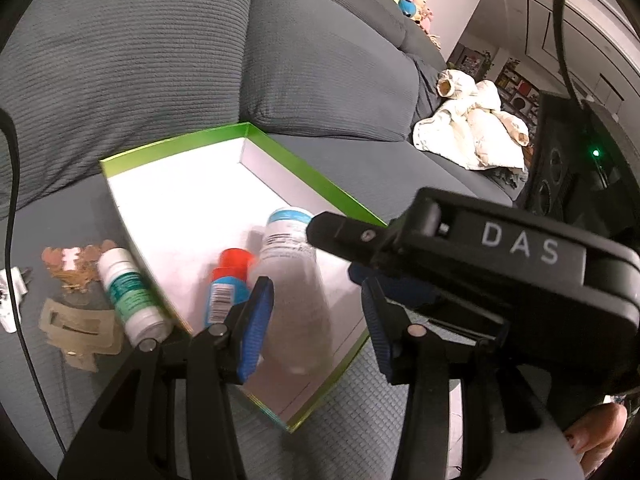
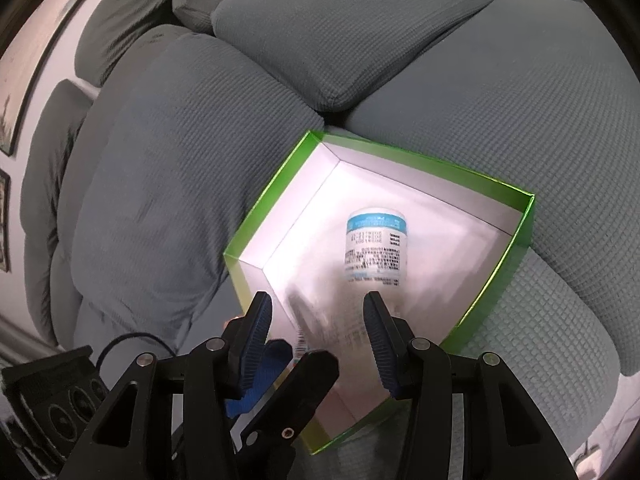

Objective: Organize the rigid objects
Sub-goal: 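Lower the large white bottle into the green box and open the right gripper, then move the right gripper back to the white plug on the sofa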

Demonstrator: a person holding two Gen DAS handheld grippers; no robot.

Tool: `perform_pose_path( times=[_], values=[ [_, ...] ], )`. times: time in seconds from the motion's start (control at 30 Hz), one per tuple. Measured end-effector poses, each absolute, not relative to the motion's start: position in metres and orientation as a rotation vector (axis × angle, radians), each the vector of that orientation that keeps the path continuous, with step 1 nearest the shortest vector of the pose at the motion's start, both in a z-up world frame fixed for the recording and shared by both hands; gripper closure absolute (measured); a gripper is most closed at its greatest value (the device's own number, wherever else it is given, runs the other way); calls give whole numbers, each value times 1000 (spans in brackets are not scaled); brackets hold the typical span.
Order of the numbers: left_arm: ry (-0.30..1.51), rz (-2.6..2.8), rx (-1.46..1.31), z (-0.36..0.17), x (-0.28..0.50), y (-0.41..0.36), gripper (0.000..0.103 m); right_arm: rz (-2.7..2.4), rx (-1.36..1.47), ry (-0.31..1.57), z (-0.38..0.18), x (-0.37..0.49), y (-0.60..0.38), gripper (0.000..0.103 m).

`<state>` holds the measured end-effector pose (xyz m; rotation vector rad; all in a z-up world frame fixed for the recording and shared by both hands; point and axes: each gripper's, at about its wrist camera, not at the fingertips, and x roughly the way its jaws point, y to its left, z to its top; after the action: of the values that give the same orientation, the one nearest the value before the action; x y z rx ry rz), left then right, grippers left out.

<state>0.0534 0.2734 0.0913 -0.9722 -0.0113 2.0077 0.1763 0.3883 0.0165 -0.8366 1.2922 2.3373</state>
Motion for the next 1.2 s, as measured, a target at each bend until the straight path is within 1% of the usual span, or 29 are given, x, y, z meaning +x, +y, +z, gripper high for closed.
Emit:
perform_pose_path(
  times=[0.1,0.17,0.3,0.37,0.43,0.53,0.67,0.8,0.97,1.03,1.13,1.2],
  values=[
    [-12,2046,-954,97,56,259,57,2356,-842,1263,22,175,383,51],
    [-22,2074,-950,101,57,248,54,2384,-846,1235,27,173,376,43],
    [-61,2145,-929,109,57,216,44,2465,-858,1178,40,166,358,34],
    [-89,2176,-923,112,55,197,41,2505,-865,1164,45,160,346,25],
    [-114,2224,-927,113,54,177,38,2555,-877,1146,50,152,332,23],
    [-170,2302,-943,112,50,144,38,2615,-920,1108,54,137,309,21],
    [-250,2377,-969,106,48,108,35,2668,-996,1052,52,116,279,21],
    [-298,2466,-1035,86,41,82,34,2701,-1090,1028,45,95,253,21],
    [-326,2527,-1200,50,29,63,34,2657,-1147,1045,33,78,238,21],
    [-269,2604,-1276,37,21,58,34,2633,-1162,1024,29,75,233,21],
    [-126,2689,-1312,25,12,57,34,2615,-1176,1006,27,73,229,21],
    [-72,2688,-1337,16,9,55,34,2602,-1169,1011,26,73,233,21]
  ],
)
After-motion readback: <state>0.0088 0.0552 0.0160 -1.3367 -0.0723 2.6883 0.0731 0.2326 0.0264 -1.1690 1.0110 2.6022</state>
